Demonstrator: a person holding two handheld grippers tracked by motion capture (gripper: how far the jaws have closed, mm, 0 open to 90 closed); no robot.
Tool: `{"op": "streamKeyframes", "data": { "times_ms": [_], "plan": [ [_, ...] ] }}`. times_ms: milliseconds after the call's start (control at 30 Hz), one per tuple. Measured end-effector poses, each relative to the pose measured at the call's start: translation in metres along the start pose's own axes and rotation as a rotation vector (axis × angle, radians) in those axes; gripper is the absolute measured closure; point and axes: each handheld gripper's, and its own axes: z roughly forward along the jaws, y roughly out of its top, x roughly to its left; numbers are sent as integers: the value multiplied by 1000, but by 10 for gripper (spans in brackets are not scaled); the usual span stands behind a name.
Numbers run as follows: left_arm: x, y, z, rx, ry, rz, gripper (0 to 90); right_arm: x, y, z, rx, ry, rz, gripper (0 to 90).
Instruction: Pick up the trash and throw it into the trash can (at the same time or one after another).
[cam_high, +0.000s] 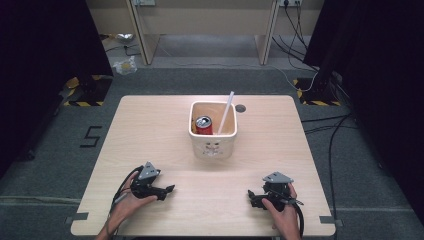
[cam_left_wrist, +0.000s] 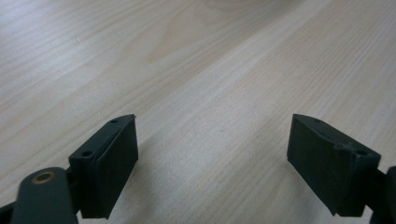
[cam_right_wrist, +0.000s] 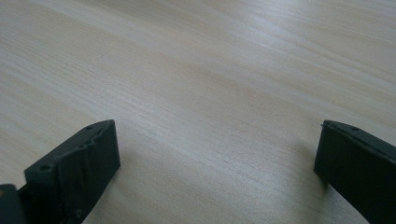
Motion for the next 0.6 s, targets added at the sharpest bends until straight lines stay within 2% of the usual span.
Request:
{"op": "streamKeyframes", "data": {
  "times_ms": [367,600],
  "plan": [
    [0,-4,-1,4,27,-13,149,1,0,0,-3,0,-1,3],
    [1,-4,-1,5,26,-16,148,1,0,0,-1,0,0,3]
  ]
}}
